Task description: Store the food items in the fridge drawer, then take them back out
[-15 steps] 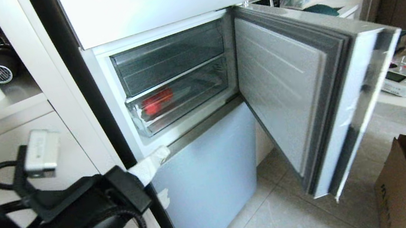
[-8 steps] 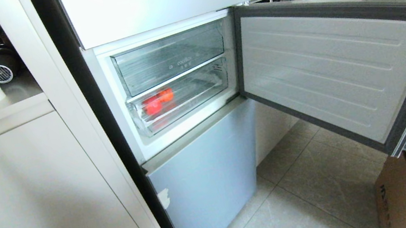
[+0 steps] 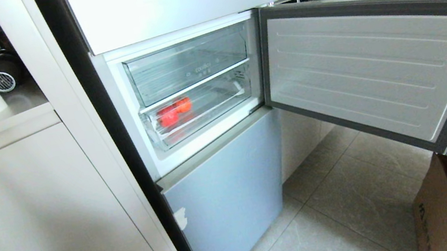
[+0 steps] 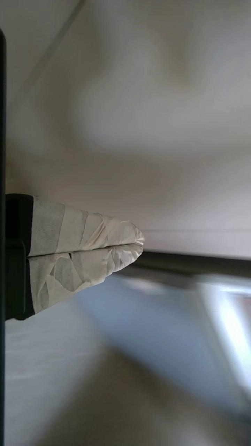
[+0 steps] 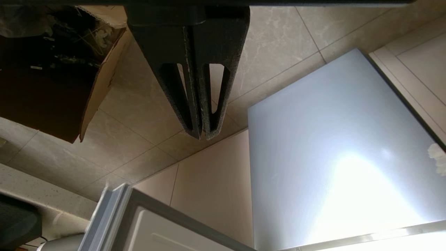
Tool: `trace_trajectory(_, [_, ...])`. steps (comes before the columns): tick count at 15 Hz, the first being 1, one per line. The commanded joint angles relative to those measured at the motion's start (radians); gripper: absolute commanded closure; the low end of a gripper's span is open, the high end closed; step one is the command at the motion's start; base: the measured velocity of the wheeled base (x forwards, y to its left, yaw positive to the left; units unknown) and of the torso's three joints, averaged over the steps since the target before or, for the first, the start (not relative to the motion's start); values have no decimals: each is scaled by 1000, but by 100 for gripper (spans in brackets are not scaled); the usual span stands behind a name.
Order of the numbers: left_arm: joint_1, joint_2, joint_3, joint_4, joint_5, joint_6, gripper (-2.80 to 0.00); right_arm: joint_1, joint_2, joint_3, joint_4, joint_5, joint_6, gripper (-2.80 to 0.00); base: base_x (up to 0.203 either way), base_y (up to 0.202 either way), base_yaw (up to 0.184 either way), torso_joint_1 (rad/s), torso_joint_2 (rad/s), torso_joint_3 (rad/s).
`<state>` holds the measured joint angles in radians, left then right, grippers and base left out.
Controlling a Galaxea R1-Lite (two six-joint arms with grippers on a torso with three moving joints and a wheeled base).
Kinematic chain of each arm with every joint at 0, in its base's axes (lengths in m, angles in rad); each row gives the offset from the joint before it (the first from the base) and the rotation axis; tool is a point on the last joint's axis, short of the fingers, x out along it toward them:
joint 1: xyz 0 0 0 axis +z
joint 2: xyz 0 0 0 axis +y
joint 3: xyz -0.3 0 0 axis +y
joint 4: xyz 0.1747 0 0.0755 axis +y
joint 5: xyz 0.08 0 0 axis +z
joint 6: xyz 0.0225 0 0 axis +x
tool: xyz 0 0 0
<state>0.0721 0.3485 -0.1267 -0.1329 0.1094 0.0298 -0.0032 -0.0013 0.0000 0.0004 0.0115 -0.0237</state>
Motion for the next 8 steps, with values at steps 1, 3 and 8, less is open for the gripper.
trace_trajectory(1, [14, -60, 136, 62, -85, 7, 0, 0, 0, 0, 0, -2, 5, 0, 0, 0, 0, 0, 0, 0])
trace_trajectory(3, [-61, -79, 119, 125, -131, 26, 0, 0, 0, 0, 0, -4, 7, 0, 0, 0, 0, 0, 0, 0])
trace_trajectory(8, [-88, -271, 125, 142, -144, 100, 0, 0, 0, 0, 0, -7, 8, 0, 0, 0, 0, 0, 0, 0])
